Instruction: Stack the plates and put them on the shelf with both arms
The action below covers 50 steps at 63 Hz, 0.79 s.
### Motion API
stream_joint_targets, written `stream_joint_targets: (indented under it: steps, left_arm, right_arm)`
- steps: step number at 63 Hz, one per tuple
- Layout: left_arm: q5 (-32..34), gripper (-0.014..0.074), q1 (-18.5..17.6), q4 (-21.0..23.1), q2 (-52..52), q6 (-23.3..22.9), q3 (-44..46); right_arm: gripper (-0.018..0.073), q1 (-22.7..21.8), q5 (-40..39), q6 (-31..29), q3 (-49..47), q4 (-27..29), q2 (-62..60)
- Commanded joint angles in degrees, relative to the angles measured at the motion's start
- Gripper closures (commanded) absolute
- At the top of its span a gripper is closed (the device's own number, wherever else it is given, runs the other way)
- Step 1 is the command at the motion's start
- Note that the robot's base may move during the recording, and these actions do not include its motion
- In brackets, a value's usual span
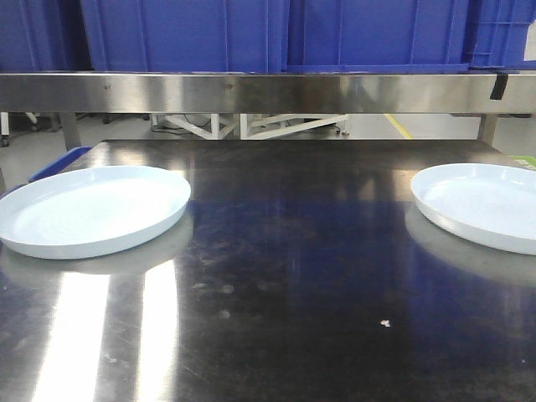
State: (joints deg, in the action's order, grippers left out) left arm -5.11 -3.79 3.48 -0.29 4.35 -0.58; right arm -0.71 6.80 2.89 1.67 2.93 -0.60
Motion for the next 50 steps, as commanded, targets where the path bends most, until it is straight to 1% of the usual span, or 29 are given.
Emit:
stream_joint_targets:
  steps: [1,18,30,39,42,46,50]
  left_arm:
    - [4.6,0.0512,-0.4,0.2,-1.1,-0.1,-1.3]
    - [5.1,0.0512,-0.4,0.2,-1.1,-0.1,-1.3]
    - [10.2,0.0512,-0.4,0.4,-1.1,-0.1,-1.3]
    - [10.7,0.0512,-0.4,0.4,-1.1,-0.1,-1.3]
    - [12.9,0.0512,-0.4,0.5,-1.1,-0.1,-1.3]
    - [17.1,0.0512,-0.4,2.8,-1.1,-0.2,-0.8]
    - [18.8,0.0512,-0.4,4.1,-0.8,-0.2,1.0]
  right_arm:
    - [0.0503,-0.2,-5.0,-0.1,-0.9,-0.2,-1.2]
    - [0.0503,-0.2,-5.0,-0.1,-0.9,-0.2,-1.2]
    - [0.0503,-0.2,-5.0,-0.1,-0.9,-0.2,-1.2]
    - [0.0503,-0.2,-5.0,-0.1,-0.9,-0.2,-1.2]
    - [0.0503,-0.2,-5.0,-0.1,-0.9,-0.2,-1.2]
    - [0.0503,-0.2,-5.0,-0.1,-0.9,-0.2,-1.2]
    - [0.0503,-0.2,-5.0,-0.1,-0.9,-0.2,-1.2]
